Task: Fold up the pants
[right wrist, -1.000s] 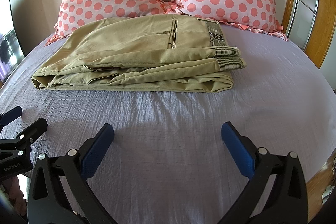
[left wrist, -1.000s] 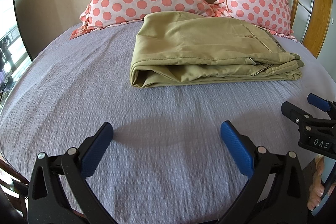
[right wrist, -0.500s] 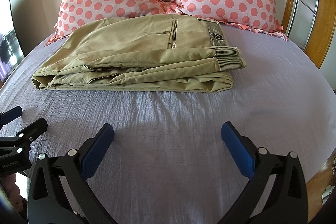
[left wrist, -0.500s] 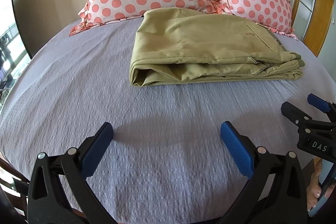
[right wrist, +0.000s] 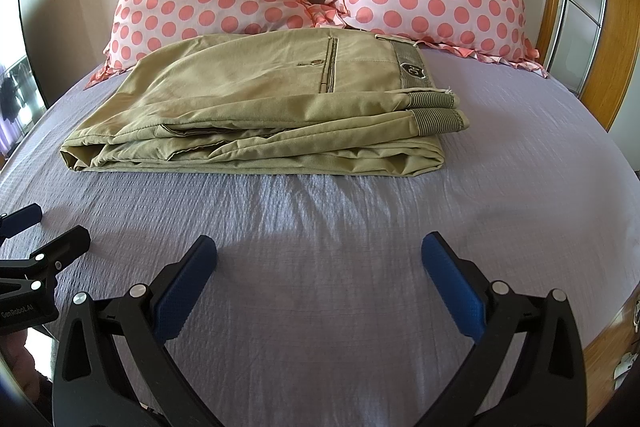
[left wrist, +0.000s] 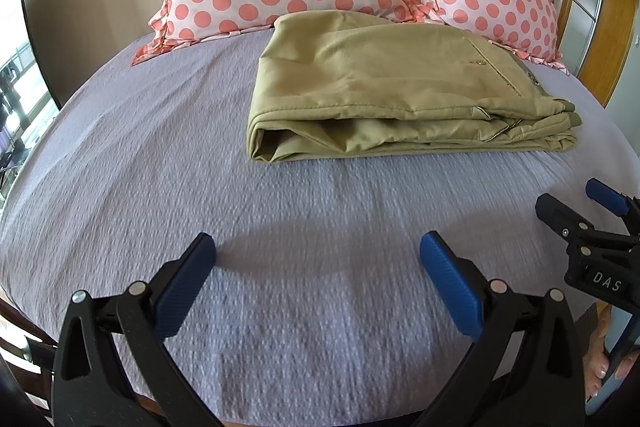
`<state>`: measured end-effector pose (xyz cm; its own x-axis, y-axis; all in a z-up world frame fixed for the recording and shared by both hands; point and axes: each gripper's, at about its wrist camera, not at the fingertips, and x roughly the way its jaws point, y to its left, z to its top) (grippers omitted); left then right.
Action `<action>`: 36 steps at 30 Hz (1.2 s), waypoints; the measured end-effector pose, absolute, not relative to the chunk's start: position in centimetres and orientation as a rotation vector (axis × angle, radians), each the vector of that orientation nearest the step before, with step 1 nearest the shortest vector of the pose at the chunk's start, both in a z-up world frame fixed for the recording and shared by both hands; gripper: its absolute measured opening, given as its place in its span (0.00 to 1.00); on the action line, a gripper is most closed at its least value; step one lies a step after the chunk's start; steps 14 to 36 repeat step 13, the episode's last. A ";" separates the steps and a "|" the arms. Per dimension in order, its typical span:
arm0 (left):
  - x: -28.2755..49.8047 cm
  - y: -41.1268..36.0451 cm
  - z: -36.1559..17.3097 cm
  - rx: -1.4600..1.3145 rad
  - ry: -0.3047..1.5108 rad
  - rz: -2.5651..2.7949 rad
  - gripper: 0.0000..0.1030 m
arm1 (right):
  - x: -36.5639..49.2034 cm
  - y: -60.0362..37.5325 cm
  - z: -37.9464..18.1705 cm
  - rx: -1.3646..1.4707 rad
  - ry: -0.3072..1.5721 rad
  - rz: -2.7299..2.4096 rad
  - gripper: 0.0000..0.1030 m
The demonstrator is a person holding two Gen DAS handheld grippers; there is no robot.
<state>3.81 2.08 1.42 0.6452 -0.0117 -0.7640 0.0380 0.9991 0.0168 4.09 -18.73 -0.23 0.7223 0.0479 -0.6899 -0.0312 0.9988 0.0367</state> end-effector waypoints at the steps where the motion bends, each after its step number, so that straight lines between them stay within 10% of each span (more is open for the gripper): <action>1: 3.8 2.1 1.4 0.032 0.869 -0.028 0.98 | 4.1 -18.7 -0.2 0.023 0.762 0.044 0.99; 36: 3.8 2.2 1.4 0.036 0.867 -0.030 0.98 | 4.1 -18.8 -0.2 0.023 0.762 0.045 0.99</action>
